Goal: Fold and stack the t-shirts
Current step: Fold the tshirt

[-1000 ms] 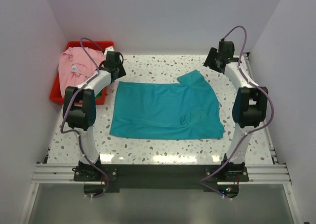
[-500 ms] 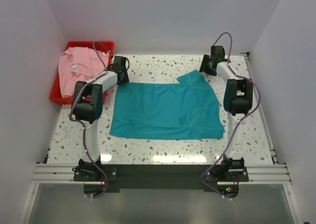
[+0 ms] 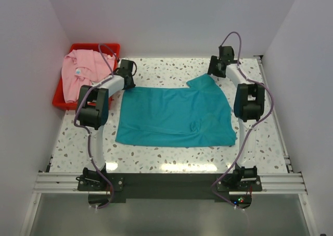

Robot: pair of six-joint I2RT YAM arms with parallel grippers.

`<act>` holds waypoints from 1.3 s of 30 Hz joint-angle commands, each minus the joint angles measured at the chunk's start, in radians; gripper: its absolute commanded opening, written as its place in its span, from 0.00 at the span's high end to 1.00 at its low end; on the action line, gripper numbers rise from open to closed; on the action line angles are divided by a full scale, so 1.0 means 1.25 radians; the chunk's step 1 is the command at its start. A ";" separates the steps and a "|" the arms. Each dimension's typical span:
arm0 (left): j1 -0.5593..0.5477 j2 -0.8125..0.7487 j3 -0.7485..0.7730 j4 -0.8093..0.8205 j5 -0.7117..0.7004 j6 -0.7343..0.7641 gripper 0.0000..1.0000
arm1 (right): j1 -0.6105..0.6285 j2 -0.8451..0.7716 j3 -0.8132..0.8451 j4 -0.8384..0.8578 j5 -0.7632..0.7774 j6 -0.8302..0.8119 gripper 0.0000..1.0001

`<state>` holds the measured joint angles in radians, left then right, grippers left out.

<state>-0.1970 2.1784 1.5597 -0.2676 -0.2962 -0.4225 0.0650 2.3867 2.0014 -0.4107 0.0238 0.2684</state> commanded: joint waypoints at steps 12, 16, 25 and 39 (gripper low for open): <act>-0.002 0.028 0.036 0.009 -0.004 0.012 0.75 | 0.019 0.023 0.011 -0.045 0.005 -0.001 0.48; -0.002 0.029 0.037 0.008 -0.004 0.012 0.78 | 0.019 0.025 0.006 -0.048 -0.006 0.005 0.50; -0.002 0.015 0.024 0.025 -0.007 0.010 0.86 | 0.019 0.015 0.004 -0.045 -0.008 0.009 0.84; 0.004 -0.055 0.018 0.068 -0.017 0.028 1.00 | 0.018 -0.127 -0.071 0.043 0.020 0.023 1.00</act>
<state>-0.1970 2.1872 1.5780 -0.2447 -0.3031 -0.4183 0.0887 2.3577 1.9282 -0.4252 0.0177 0.2878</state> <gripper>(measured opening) 0.098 0.011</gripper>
